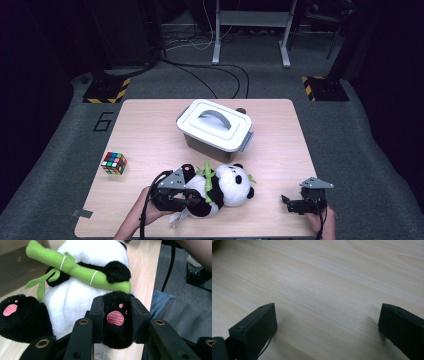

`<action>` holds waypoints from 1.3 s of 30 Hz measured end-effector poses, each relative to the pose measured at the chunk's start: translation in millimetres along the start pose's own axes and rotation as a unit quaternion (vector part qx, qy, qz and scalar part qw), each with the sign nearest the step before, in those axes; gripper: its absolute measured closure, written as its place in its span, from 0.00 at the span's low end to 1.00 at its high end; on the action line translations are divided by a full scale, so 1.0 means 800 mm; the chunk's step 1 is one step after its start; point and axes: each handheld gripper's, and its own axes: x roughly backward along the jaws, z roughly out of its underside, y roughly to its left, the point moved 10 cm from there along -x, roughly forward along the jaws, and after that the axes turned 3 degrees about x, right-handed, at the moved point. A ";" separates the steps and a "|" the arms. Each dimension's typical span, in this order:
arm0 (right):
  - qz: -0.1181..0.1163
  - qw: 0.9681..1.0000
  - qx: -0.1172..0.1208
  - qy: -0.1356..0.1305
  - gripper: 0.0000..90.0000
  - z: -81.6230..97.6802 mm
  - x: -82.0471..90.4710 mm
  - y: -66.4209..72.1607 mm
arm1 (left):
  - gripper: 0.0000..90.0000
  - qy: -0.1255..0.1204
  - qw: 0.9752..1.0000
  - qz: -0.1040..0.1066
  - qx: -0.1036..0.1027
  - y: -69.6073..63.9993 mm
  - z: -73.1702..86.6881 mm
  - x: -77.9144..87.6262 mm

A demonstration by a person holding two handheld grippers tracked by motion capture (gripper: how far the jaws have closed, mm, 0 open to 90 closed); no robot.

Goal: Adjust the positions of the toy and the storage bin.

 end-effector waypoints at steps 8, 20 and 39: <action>0.000 1.000 0.000 0.000 0.01 0.000 0.000 0.000 | 0.76 0.000 1.000 -0.008 0.006 0.012 0.010 0.016; 0.000 1.000 -0.001 0.000 0.01 0.000 0.000 0.000 | 0.75 0.011 1.000 -0.019 0.013 0.025 0.032 0.041; 0.001 1.000 -0.002 0.000 0.01 0.000 0.000 0.000 | 0.44 0.005 0.996 -0.068 0.059 0.047 0.037 0.069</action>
